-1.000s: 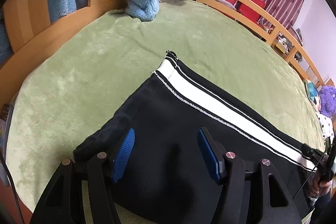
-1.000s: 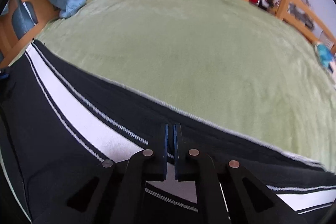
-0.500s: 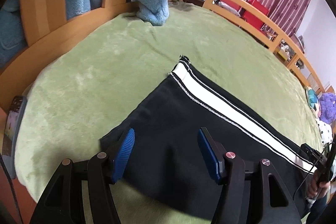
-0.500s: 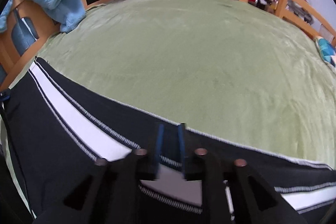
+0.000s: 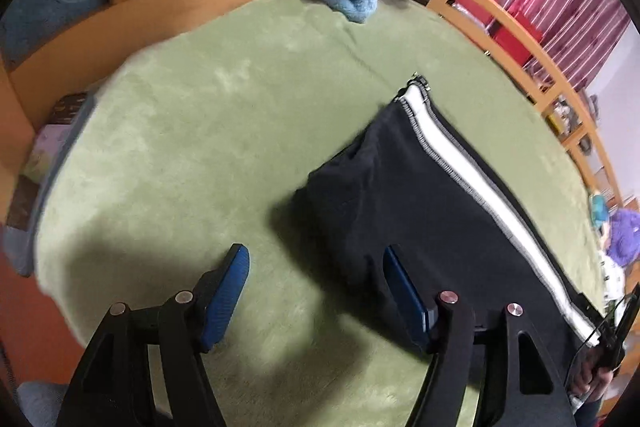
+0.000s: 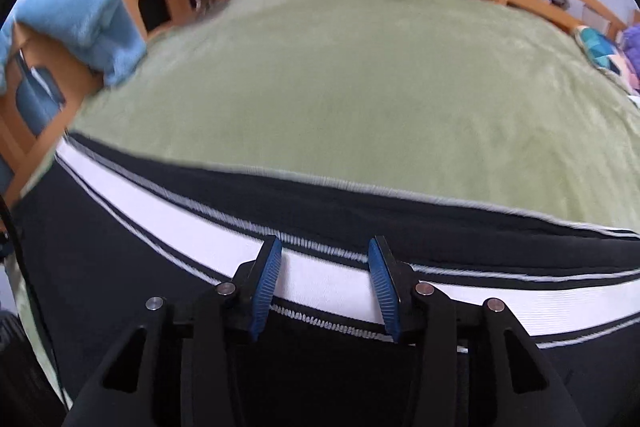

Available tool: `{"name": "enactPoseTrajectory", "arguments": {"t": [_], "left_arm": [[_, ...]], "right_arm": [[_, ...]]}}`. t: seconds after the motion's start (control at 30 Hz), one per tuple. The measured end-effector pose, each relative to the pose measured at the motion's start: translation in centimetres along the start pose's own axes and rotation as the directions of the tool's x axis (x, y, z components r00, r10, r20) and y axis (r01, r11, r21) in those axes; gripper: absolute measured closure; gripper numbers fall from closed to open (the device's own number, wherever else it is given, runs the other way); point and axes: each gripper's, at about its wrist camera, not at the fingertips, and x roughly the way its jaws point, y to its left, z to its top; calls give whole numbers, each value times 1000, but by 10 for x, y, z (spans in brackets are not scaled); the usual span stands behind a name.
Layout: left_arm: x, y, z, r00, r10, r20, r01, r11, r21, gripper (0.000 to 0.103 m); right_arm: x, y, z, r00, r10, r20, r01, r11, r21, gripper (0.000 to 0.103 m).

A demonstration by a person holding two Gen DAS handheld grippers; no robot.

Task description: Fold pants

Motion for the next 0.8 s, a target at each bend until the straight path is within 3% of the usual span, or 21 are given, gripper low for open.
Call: {"name": "enactPoseTrajectory", "arguments": {"t": [0.07, 0.27, 0.4, 0.53, 0.57, 0.67, 0.8], "left_arm": [[13, 1, 4, 999, -28, -33, 27, 999, -46, 37], [38, 0, 16, 997, -83, -7, 81, 990, -117, 50], [53, 0, 22, 990, -139, -22, 134, 979, -153, 81], [33, -8, 33, 980, -199, 9, 199, 972, -129, 84], [23, -15, 35, 981, -191, 28, 192, 976, -101, 84], [-18, -63, 39, 985, -121, 126, 108, 989, 102, 84], [-80, -148, 31, 964, -155, 215, 79, 942, 327, 84]], "right_arm": [[-17, -2, -1, 1000, 3, 11, -4, 999, 32, 57], [-68, -9, -29, 998, -58, 32, 56, 996, 65, 53], [-93, -25, -60, 996, -88, 16, 84, 982, 171, 52], [-107, -41, -84, 991, -132, 13, 124, 953, 275, 52], [-111, -45, -88, 992, -128, 18, 116, 947, 299, 52], [-131, -55, -98, 990, -129, 58, 100, 929, 356, 52], [-158, -66, -103, 984, -130, 118, 79, 927, 366, 52]]}}
